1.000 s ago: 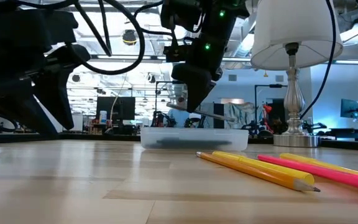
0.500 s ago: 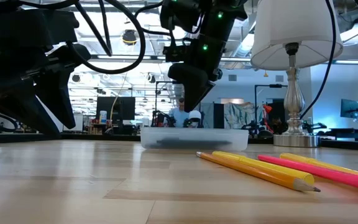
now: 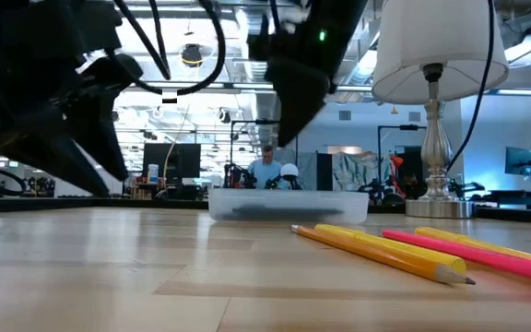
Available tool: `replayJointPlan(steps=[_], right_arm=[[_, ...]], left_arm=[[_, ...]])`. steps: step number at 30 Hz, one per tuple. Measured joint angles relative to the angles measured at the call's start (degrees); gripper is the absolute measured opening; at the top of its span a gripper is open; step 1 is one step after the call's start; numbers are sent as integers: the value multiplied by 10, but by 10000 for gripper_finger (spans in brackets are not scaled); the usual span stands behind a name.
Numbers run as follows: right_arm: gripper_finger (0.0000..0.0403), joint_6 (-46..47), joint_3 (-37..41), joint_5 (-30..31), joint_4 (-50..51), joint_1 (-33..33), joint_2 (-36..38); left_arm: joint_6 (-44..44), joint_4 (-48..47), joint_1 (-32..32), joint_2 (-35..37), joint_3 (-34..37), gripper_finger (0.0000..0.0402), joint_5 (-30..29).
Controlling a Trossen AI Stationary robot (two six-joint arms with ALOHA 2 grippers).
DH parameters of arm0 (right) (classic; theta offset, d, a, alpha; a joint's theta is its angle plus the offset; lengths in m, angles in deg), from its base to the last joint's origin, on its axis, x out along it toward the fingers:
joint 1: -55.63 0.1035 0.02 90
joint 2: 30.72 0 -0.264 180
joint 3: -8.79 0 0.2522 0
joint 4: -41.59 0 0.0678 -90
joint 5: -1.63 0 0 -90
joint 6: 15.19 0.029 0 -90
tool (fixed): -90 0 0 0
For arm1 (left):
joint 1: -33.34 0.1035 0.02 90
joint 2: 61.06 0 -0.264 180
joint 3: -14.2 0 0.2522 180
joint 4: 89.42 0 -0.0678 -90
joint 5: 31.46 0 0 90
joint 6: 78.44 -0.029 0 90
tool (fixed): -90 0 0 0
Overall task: Pick & place school supplies into a supply box
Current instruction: Put the pencil into the gray supply box
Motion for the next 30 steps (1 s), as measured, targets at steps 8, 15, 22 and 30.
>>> replayJointPlan(steps=[8,15,22,30], right_arm=[[111,26,0,57,36,92,39],[111,84,0,117,85,174,47],[111,156,0,176,104,247,47],[111,222,6,285,103,338,47]], left_arm=[[-88,91,0,0,0,116,-4],[-171,197,2,0,0,116,0],[-234,280,21,-9,1,116,63],[-289,379,51,-57,1,116,111]])
